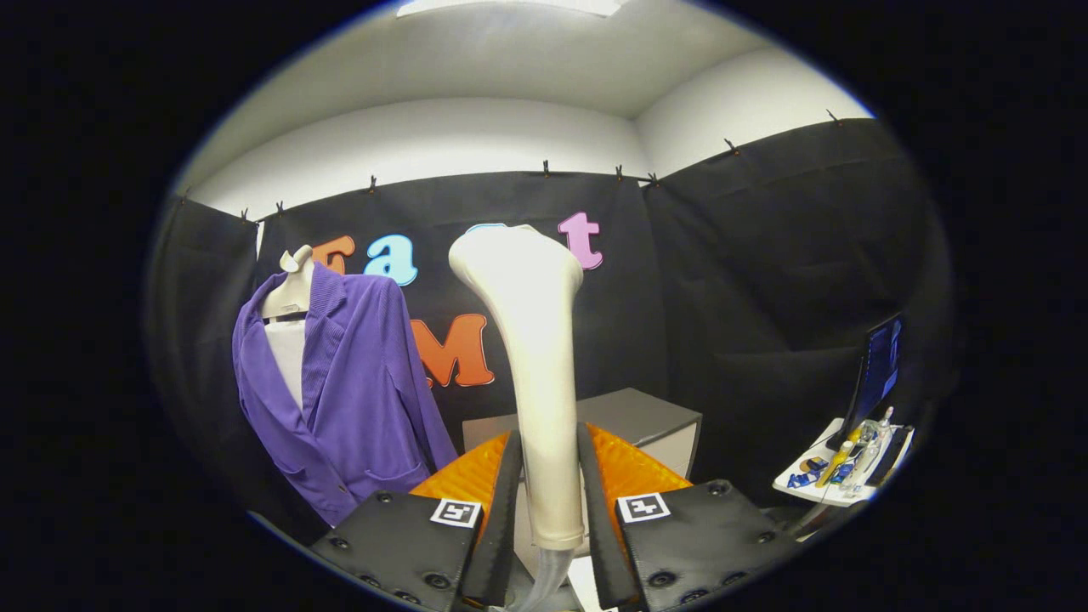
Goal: Iron the clothes twice with a garment steamer, once on the left side and once on the right side.
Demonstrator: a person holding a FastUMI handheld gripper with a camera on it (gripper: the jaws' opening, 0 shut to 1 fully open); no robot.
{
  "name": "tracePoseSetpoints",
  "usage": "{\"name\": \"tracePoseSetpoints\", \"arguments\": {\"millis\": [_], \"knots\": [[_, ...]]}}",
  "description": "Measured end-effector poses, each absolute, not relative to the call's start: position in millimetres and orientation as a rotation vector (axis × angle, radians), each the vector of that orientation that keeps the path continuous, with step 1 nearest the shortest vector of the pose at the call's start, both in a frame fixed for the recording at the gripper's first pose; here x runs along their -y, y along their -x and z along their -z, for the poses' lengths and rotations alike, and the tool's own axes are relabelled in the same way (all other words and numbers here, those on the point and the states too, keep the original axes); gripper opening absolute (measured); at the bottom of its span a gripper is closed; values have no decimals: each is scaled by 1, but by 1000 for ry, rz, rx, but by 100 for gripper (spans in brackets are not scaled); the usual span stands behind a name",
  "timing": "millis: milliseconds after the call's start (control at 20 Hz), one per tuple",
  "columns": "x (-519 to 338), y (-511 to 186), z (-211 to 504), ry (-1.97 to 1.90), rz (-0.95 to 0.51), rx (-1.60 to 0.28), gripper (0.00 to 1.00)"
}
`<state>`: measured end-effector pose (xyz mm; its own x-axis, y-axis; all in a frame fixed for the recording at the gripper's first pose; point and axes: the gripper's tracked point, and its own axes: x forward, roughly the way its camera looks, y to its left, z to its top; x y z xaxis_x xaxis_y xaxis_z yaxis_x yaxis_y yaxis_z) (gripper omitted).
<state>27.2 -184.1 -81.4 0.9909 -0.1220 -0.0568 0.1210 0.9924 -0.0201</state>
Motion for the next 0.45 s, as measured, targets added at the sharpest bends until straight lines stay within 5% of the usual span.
{"name": "tracePoseSetpoints", "arguments": {"millis": [200,450], "knots": [[206,-13,27,31,186,112,11],[224,1,68,8,203,73,9]]}}
